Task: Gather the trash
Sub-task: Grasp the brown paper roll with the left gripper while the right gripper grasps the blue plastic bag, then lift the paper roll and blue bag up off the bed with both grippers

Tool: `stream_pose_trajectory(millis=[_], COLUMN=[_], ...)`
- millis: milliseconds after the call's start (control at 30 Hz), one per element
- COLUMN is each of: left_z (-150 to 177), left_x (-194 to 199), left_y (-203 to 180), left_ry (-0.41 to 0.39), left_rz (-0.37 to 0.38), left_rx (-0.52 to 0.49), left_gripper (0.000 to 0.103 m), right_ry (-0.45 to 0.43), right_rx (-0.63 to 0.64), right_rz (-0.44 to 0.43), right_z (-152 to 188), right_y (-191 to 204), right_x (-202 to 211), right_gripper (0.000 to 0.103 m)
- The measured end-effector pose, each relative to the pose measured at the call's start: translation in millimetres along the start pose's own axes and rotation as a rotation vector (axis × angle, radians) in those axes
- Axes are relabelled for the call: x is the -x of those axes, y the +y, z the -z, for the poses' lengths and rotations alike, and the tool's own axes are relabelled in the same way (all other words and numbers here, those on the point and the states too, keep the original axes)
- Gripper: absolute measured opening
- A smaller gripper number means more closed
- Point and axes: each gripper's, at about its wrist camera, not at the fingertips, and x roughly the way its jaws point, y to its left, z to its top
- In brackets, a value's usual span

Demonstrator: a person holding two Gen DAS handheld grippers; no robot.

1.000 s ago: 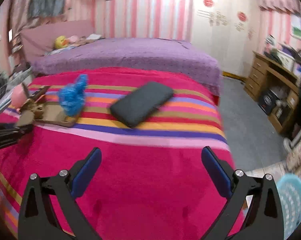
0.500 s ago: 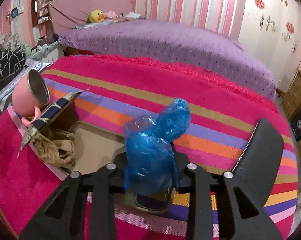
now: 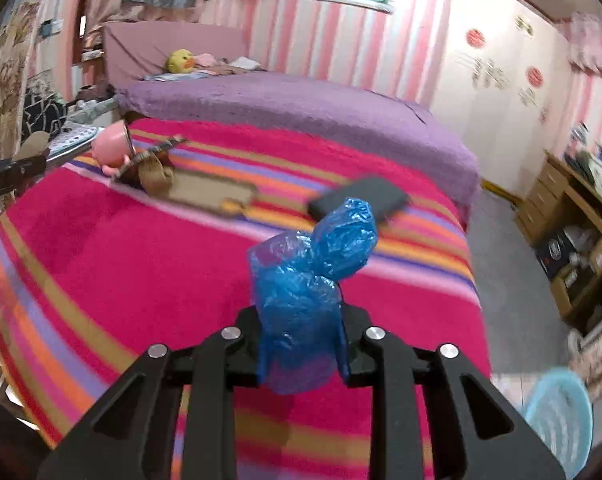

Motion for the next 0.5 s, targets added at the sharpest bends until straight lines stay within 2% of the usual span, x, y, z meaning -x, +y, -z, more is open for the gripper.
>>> stream_pose_trajectory(millis=[67,200,333,500], left_z=[16,36,44,43], left_x=[12,20,16,3], left_y=[-8,-26,-40,-42], left_ry=[0.002,-0.005,-0.032,-0.013], left_rz=[0.001,0.005,-0.026,-0.028], left_rx=[-0.009,-0.024,-0.078,-0.063], left_gripper=[0.046,0.046,0.046,0.046], right_ry=[0.002,-0.006,-0.015,-0.017], right_rx=[-0.039,-0.085,-0.038,-0.054], right_rz=[0.012,0.006,0.027,0.031], right_z=[18,33,42,43], right_y=[-14,-31,-29,-31], right_x=[11,13,15,11], right_gripper=[0.026,0.026,0.025,0.025])
